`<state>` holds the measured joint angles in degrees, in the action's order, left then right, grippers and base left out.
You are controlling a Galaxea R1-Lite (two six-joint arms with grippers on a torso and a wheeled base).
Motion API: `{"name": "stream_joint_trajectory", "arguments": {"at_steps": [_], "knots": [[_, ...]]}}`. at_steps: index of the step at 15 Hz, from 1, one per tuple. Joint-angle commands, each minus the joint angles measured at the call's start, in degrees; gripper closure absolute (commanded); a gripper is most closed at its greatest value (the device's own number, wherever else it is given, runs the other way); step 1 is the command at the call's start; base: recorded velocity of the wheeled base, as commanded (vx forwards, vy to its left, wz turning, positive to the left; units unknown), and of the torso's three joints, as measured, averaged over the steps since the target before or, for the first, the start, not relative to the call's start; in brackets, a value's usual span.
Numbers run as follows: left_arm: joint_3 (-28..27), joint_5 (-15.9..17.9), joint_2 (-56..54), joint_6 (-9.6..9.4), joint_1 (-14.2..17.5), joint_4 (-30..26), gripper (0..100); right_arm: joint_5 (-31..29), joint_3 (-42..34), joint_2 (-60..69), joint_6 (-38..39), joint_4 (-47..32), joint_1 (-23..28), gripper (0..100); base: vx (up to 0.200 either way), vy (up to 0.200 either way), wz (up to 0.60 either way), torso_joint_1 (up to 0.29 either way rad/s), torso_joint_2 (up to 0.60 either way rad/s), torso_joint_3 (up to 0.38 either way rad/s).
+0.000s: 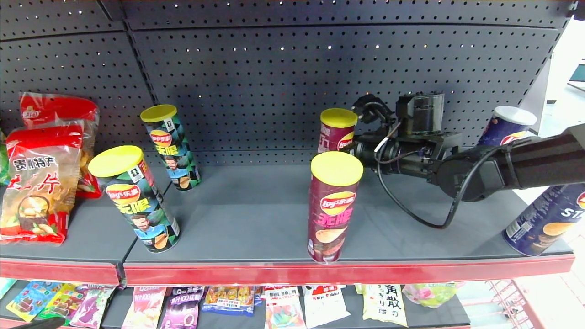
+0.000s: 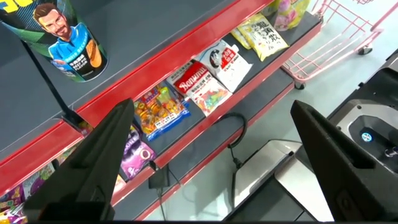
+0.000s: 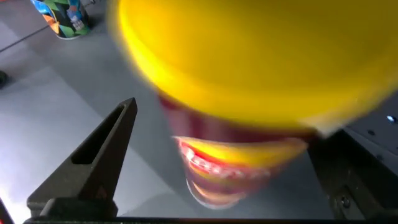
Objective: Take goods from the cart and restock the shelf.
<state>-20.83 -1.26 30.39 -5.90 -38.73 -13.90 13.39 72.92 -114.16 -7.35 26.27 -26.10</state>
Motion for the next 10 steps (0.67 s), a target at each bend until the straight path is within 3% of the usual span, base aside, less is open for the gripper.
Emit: {"name": "stream_joint_trajectory", "arguments": {"at_steps": [1,10], "knots": [[-0.08,0.03,0.63,0.01,-0.03,0.1,0,-0.03,-2.88,3.07,-0.03,-0.08,0.61,0,0.0,0.0,0.0,0.0,0.0,0.0],[-0.88,0.9,3.8,-0.16,-0.12,0.45,0,-2.22,-17.2,13.88,0.5,0.1,2.37,0,0.0,0.0,0.0,0.0,0.0,0.0]]}}
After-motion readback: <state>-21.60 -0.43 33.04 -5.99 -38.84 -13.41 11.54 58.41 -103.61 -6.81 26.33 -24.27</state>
